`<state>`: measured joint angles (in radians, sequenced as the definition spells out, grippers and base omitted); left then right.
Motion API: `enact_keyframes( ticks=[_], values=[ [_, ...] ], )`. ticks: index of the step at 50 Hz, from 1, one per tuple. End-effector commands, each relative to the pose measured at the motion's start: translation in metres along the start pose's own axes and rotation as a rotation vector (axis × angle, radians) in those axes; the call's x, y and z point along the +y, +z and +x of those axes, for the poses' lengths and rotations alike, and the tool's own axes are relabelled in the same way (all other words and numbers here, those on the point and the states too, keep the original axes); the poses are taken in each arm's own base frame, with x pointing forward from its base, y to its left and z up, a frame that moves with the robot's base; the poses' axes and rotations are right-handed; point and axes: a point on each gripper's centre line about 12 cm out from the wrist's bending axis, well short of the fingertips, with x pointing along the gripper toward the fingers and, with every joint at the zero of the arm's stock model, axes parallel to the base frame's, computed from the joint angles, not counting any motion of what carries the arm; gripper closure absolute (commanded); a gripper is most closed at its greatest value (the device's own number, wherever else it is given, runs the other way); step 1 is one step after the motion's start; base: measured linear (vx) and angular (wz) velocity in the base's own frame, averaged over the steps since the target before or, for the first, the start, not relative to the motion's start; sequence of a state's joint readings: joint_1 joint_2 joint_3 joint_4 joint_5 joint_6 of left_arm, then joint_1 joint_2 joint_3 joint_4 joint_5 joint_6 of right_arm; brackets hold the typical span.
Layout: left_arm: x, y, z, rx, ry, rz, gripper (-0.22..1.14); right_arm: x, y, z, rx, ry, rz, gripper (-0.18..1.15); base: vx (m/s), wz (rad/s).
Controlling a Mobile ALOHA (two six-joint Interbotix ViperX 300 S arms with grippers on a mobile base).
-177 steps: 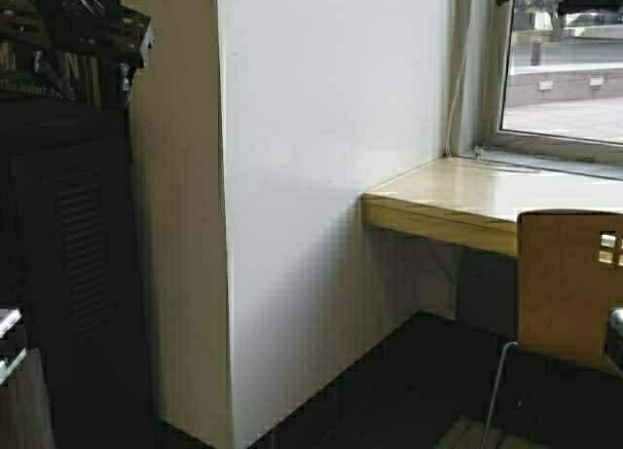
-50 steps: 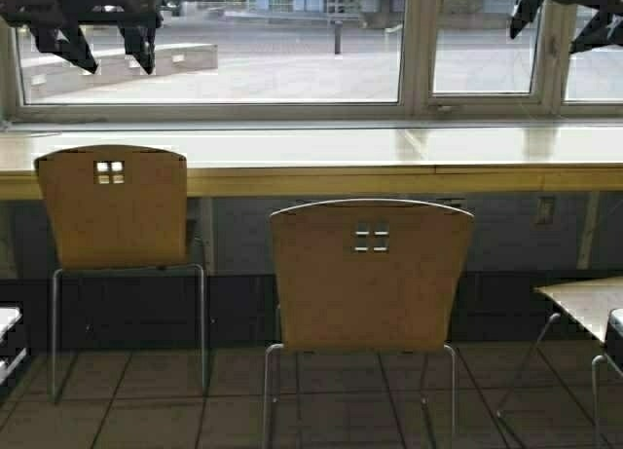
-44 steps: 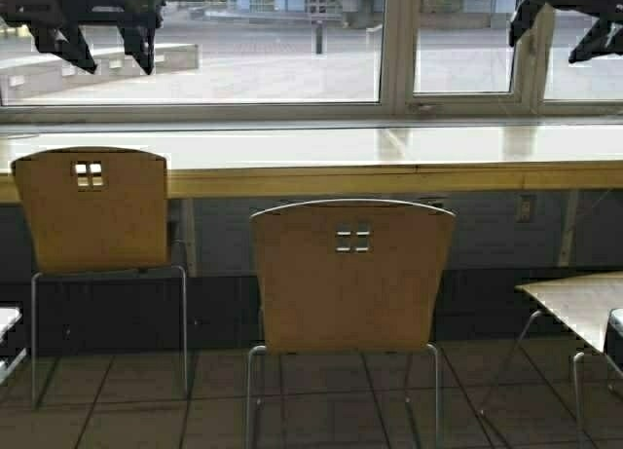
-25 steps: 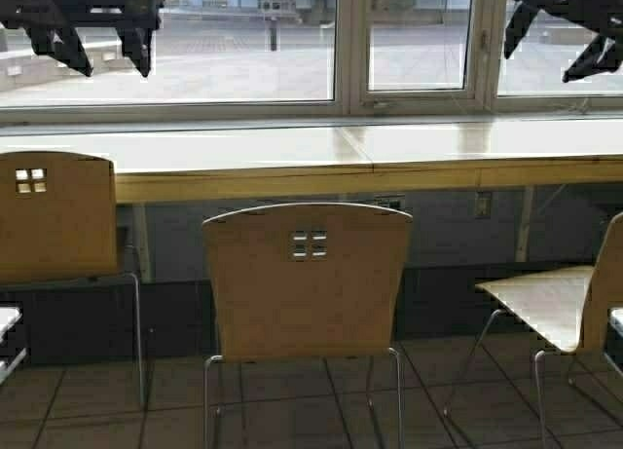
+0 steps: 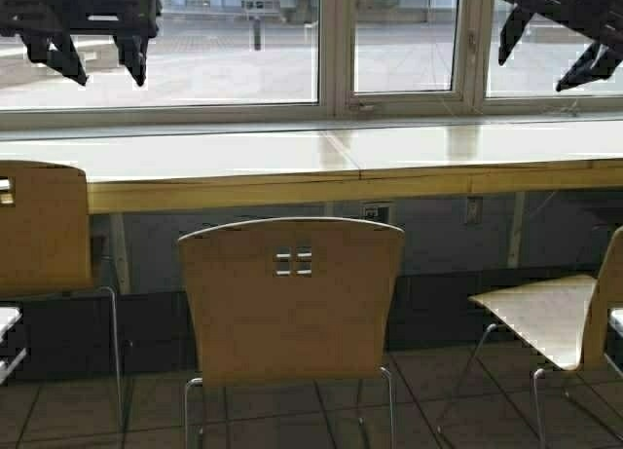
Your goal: Push the chairs under the table
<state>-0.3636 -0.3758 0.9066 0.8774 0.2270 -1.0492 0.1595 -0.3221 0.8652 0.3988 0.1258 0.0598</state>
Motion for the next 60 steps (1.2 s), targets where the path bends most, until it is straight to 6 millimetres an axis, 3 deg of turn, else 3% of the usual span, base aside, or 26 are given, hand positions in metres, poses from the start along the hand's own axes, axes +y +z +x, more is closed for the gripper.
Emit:
enact_keyframes(
  ticks=[1, 17, 29, 44, 60],
  values=[
    [0.009, -0.003, 0.010, 0.034, 0.010, -0.203, -0.03, 0.007, -0.002, 0.001, 0.009, 0.023, 0.058, -0.02, 0.25, 0.04],
    [0.002, -0.042, 0.066, 0.082, -0.104, -0.842, -0.03, 0.039, -0.027, 0.039, 0.128, 0.064, 0.254, -0.02, 0.23, 0.04],
    [0.006, -0.068, 0.105, 0.105, -0.010, -1.116, -0.03, 0.056, -0.035, 0.077, 0.180, 0.052, 0.409, -0.02, 0.20, -0.02],
    [0.008, -0.083, 0.122, 0.117, 0.070, -1.265, -0.03, 0.078, -0.066, 0.135, 0.299, 0.014, 0.565, -0.02, 0.20, -0.04],
    [0.003, -0.093, 0.138, 0.176, 0.132, -1.331, -0.03, 0.071, -0.101, 0.171, 0.395, -0.062, 0.686, -0.02, 0.17, -0.07]
  ],
)
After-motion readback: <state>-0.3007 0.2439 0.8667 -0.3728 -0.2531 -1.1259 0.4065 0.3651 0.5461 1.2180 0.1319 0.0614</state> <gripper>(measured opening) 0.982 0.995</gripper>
